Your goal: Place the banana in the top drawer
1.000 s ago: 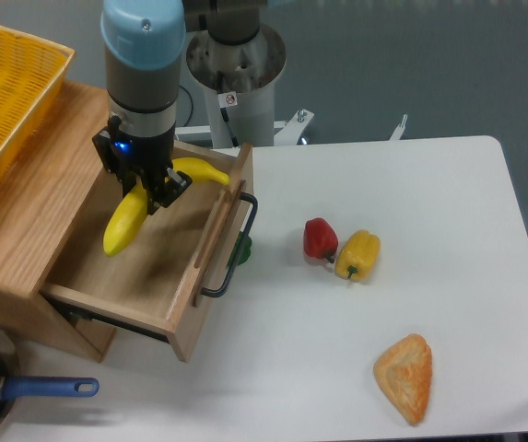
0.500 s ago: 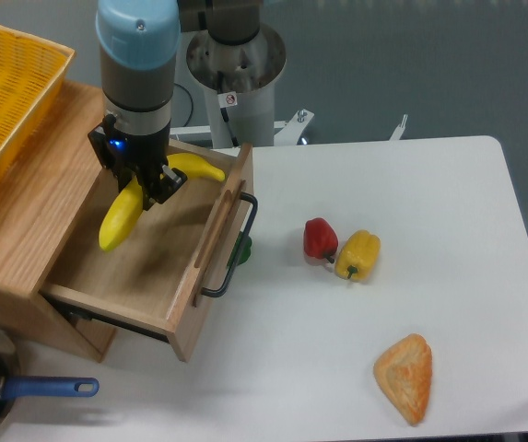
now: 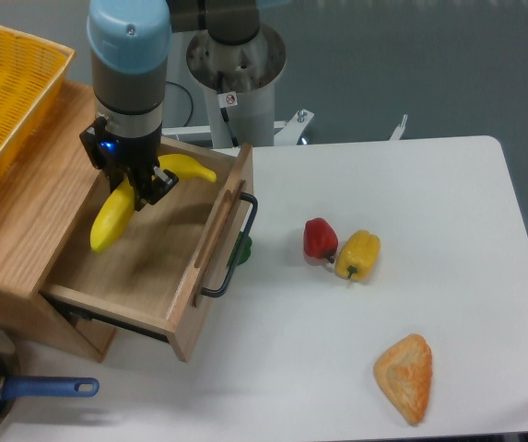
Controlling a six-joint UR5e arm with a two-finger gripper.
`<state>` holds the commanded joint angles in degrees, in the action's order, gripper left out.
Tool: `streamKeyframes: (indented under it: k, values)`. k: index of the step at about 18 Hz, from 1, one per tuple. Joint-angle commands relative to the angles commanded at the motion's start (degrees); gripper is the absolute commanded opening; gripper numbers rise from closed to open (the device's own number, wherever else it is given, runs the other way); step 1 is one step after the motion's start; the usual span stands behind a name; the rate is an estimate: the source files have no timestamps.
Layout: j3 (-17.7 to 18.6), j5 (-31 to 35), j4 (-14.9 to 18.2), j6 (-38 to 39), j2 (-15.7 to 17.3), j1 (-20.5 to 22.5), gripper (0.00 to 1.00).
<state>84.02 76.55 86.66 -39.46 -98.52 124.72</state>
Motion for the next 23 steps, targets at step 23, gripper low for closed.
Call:
streamKeyframes:
  k: [23]
  values:
    - [0.0, 0.18, -0.35, 0.0, -2.64, -1.32, 0.41]
